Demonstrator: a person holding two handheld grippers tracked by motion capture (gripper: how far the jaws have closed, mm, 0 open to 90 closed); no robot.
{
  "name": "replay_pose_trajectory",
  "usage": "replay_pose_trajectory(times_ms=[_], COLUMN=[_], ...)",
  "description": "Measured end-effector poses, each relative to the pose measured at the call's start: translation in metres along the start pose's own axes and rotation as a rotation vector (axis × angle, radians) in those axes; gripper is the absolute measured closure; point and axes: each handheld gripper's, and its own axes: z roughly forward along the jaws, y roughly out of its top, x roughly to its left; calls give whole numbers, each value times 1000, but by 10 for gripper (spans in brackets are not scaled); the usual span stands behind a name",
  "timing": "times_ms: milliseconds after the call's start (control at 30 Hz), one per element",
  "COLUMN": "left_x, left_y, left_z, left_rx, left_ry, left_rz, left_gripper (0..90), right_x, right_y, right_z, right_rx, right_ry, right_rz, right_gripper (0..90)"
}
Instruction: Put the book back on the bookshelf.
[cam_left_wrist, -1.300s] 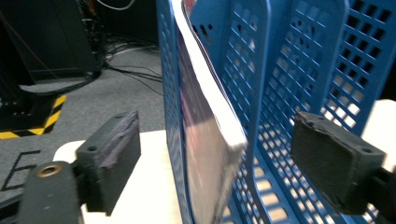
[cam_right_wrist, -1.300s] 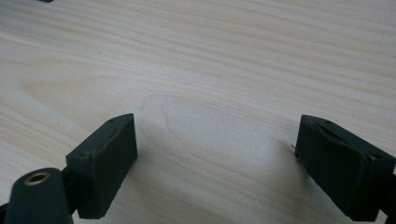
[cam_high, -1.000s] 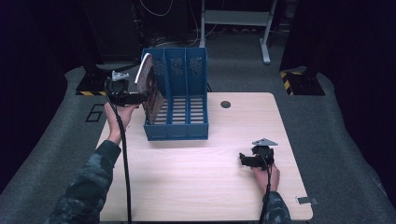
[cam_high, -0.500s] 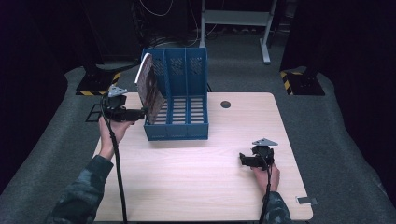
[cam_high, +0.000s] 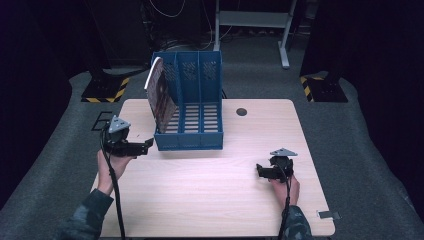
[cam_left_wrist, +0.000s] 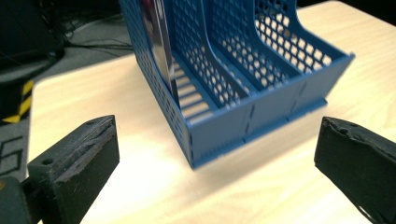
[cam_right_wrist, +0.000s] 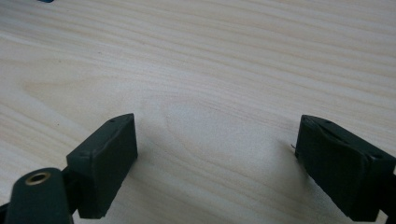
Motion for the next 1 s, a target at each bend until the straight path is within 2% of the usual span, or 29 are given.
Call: replay_pose_trajectory(times_ms=[133, 367, 667, 767, 900, 1000], left_x=[-1, -6, -4, -3, -2, 0], left_y=[-21, -55, -102, -117, -131, -139], left_z=[-1, 8, 21, 24, 27, 30], left_rx=[22, 77, 157, 166, 198, 207], left_ry=[4, 6, 30, 49, 61, 56], left_rz=[-5, -10, -26, -34, -21, -35], left_gripper=[0, 0, 0, 0, 0, 0], right_x=[0, 0, 0, 0, 0, 0], right_y=[0, 0, 0, 0, 0, 0], right_z=[0, 0, 0, 0, 0, 0], right_rx=[-1, 0, -1, -1, -1, -1], right_ry=[0, 0, 2, 2, 2, 2], right_rz=[0, 0, -2, -2, -2, -2], right_gripper=[123, 123, 122, 122, 122, 122])
